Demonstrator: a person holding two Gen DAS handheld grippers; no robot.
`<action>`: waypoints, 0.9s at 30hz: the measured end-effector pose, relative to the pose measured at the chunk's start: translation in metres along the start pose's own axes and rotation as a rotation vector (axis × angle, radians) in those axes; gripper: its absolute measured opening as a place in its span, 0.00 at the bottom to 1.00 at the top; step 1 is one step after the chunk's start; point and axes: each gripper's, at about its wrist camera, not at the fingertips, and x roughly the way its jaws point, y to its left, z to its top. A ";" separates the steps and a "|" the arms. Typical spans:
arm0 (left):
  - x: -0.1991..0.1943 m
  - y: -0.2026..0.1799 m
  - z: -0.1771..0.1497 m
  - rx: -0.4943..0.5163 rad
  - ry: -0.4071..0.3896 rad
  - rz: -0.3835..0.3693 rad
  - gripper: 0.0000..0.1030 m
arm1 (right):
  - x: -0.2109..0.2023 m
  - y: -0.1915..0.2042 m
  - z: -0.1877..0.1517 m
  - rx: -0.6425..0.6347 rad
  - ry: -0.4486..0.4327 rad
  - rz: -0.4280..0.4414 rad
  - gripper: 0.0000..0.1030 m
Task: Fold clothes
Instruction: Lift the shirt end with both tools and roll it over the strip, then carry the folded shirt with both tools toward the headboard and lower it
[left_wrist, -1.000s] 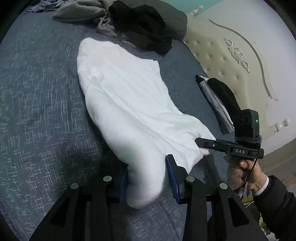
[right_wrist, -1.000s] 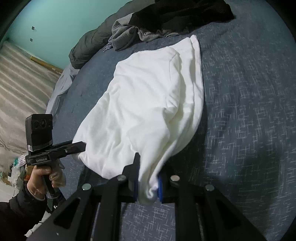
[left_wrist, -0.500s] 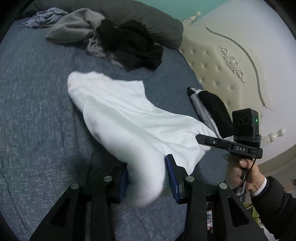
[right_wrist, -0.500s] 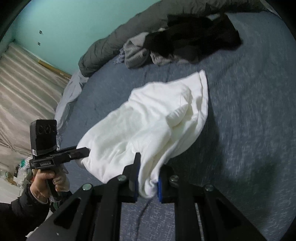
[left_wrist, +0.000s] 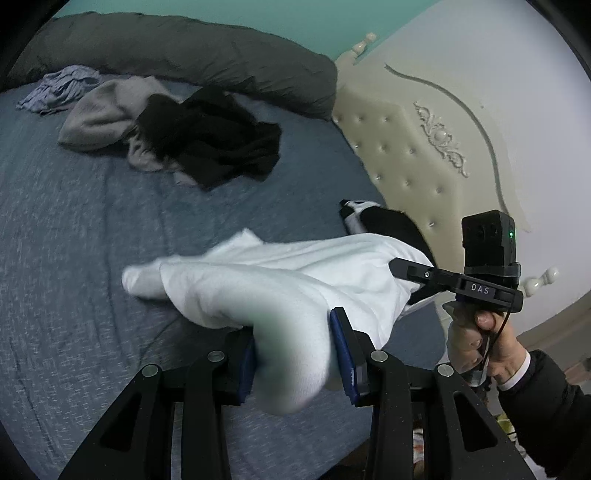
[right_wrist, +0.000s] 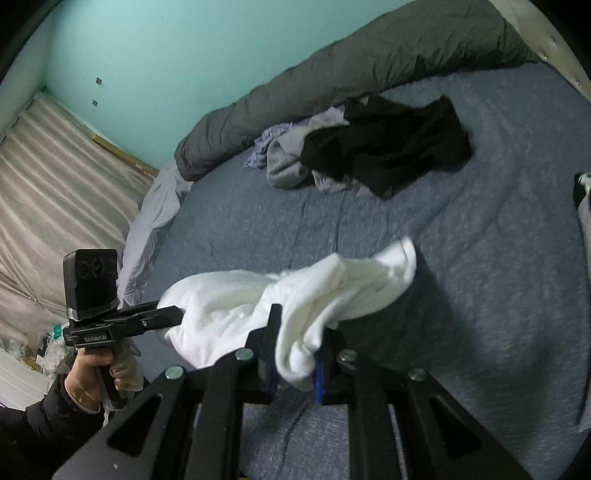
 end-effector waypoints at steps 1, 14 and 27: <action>0.000 -0.007 0.005 0.000 -0.002 -0.004 0.39 | -0.009 0.000 0.004 -0.004 -0.006 0.001 0.12; 0.026 -0.114 0.072 0.044 -0.016 -0.070 0.39 | -0.132 -0.037 0.063 -0.001 -0.109 -0.029 0.12; 0.100 -0.247 0.171 0.130 -0.015 -0.097 0.39 | -0.242 -0.110 0.129 0.021 -0.213 -0.083 0.12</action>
